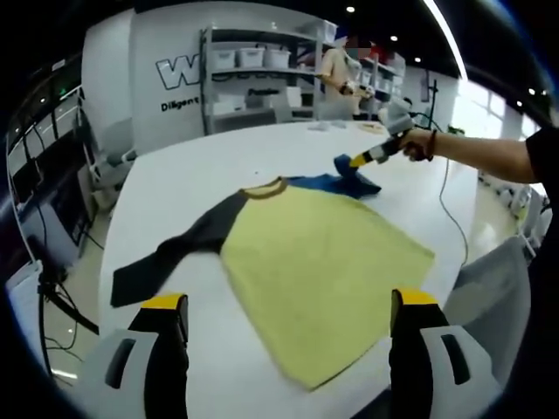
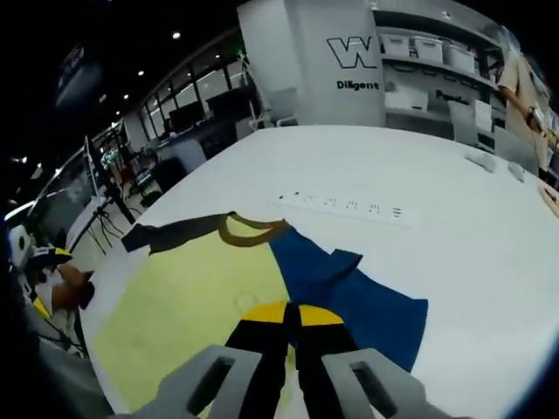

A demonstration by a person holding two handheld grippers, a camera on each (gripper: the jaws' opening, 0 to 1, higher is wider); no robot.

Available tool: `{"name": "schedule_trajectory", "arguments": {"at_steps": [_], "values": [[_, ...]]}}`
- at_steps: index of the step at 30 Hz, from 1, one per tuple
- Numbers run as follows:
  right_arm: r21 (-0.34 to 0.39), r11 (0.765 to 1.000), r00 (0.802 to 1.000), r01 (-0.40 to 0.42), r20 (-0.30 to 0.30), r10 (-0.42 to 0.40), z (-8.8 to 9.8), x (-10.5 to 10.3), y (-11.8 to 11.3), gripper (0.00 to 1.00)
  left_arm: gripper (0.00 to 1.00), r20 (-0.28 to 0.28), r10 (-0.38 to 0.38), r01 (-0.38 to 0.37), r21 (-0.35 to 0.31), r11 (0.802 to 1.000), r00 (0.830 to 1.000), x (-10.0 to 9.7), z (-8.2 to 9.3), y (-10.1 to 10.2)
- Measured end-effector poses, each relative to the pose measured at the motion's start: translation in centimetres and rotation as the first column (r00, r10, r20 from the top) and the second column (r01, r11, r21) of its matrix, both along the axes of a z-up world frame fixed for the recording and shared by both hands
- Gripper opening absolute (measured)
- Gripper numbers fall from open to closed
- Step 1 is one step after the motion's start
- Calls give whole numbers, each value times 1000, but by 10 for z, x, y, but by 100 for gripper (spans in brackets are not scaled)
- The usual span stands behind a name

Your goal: Fold the garment on the visible template until the final outline fits inside the template.

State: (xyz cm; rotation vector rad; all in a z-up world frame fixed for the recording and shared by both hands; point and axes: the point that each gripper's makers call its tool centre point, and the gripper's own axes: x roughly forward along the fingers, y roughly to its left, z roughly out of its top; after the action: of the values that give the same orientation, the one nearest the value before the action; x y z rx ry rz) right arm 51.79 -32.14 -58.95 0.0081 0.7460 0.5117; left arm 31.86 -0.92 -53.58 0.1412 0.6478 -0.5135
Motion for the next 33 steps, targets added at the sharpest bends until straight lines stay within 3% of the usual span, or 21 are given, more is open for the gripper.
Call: {"name": "schedule_trajectory", "arguments": {"at_steps": [33], "values": [[56,993,995,-103,12,102,7,5,76,0,97,4,3,-3,-1,1000,1000,-1,-1,4]]}}
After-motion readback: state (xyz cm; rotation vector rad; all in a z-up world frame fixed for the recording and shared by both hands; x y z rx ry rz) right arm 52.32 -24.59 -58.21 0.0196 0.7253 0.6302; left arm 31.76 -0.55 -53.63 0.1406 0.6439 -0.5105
